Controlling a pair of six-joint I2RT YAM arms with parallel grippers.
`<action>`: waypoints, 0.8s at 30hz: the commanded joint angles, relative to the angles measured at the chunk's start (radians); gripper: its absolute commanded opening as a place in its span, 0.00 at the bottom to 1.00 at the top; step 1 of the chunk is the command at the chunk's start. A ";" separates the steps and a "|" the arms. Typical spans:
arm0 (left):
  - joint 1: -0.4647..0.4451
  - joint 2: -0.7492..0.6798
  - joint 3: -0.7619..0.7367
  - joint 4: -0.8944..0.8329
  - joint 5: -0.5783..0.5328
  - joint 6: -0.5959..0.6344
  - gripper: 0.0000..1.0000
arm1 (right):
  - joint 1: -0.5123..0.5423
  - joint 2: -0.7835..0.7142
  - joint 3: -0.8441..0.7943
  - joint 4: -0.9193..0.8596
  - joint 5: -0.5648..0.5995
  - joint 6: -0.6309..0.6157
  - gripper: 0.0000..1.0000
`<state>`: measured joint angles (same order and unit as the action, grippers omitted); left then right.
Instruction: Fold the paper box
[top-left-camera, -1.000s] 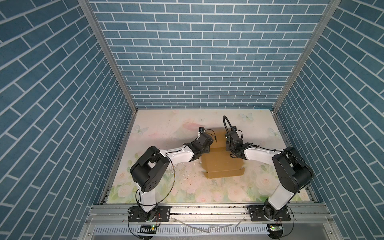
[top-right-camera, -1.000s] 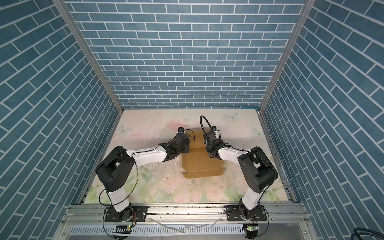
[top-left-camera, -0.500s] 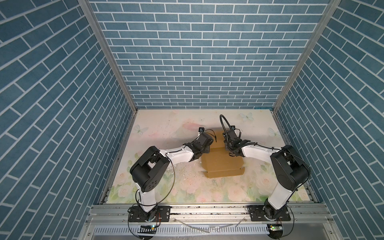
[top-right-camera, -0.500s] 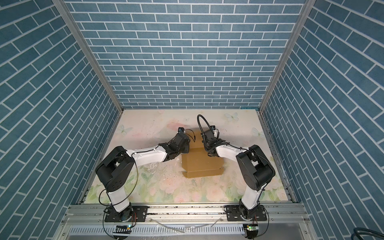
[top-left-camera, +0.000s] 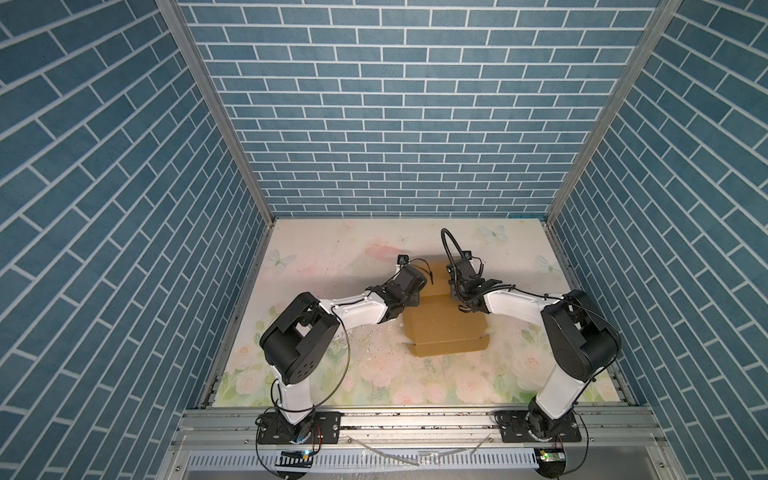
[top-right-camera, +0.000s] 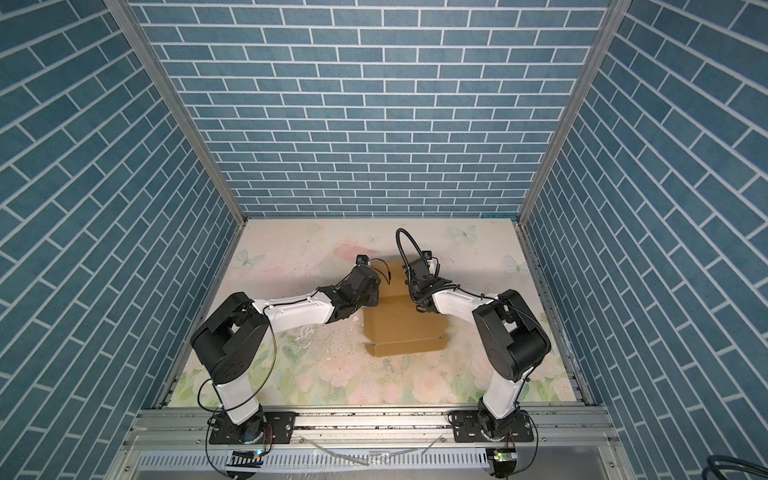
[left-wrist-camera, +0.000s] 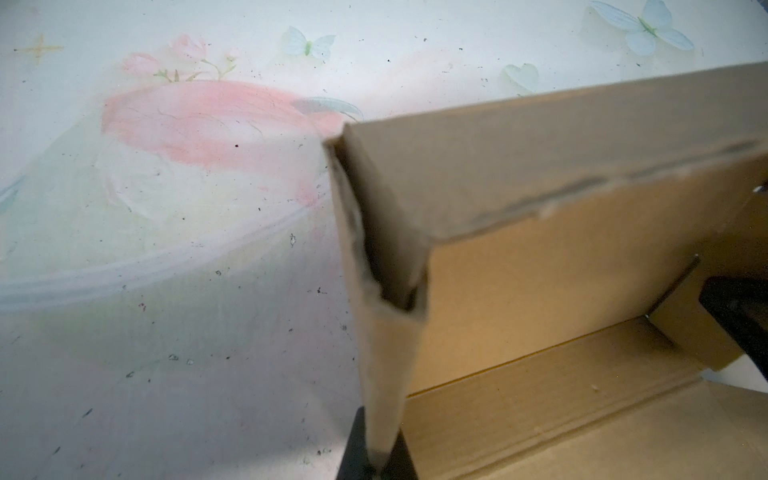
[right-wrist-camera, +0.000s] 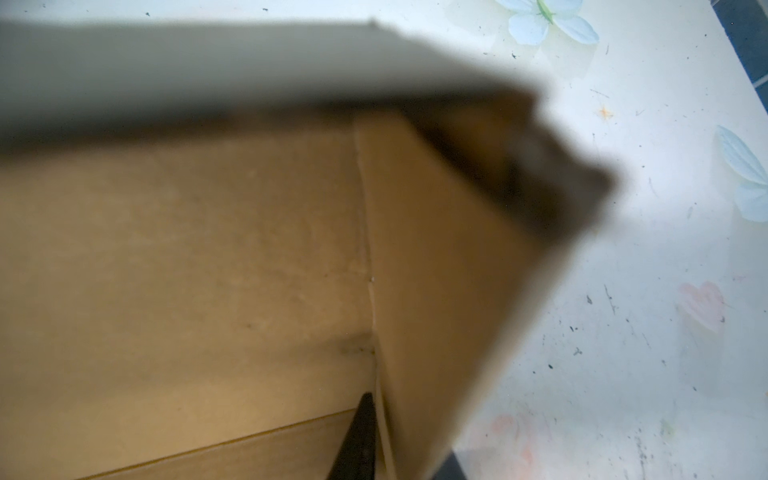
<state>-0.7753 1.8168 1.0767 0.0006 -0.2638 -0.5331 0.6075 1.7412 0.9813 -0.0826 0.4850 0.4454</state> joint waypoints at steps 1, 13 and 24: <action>-0.012 0.022 -0.027 -0.111 0.070 0.011 0.00 | -0.004 -0.019 -0.023 0.028 0.004 0.021 0.20; -0.011 0.029 -0.012 -0.127 0.069 0.015 0.00 | -0.027 -0.046 -0.029 0.040 -0.014 0.015 0.25; -0.006 0.048 0.087 -0.277 0.054 0.032 0.00 | -0.031 -0.065 -0.019 -0.017 -0.067 0.015 0.35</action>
<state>-0.7757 1.8267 1.1465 -0.1268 -0.2455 -0.5217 0.5812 1.7145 0.9756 -0.0689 0.4362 0.4488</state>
